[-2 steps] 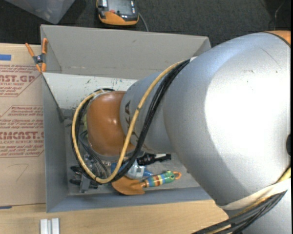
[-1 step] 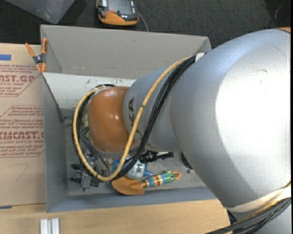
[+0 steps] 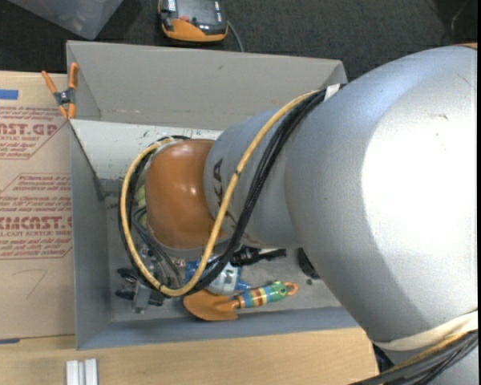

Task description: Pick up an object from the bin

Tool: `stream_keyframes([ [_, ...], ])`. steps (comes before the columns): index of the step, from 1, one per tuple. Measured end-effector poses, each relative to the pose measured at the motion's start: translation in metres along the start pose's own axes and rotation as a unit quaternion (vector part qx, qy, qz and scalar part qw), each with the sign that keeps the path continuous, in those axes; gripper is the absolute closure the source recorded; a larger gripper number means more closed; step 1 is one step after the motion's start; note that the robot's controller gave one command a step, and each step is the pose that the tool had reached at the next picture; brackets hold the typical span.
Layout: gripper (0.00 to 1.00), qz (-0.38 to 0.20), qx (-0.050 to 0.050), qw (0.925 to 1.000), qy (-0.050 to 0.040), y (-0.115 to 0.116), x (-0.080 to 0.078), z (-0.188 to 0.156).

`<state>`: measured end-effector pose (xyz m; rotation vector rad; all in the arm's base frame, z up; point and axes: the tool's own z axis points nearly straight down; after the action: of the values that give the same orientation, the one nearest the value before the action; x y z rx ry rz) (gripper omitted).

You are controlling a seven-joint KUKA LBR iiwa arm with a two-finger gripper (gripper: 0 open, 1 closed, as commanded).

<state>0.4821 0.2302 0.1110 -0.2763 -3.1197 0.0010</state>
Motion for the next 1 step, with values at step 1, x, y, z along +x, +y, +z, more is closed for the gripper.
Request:
stream_keyframes([
  [1,1.00,0.000,0.002,1.0000,0.0030,-0.0010,0.0018,-0.0144],
])
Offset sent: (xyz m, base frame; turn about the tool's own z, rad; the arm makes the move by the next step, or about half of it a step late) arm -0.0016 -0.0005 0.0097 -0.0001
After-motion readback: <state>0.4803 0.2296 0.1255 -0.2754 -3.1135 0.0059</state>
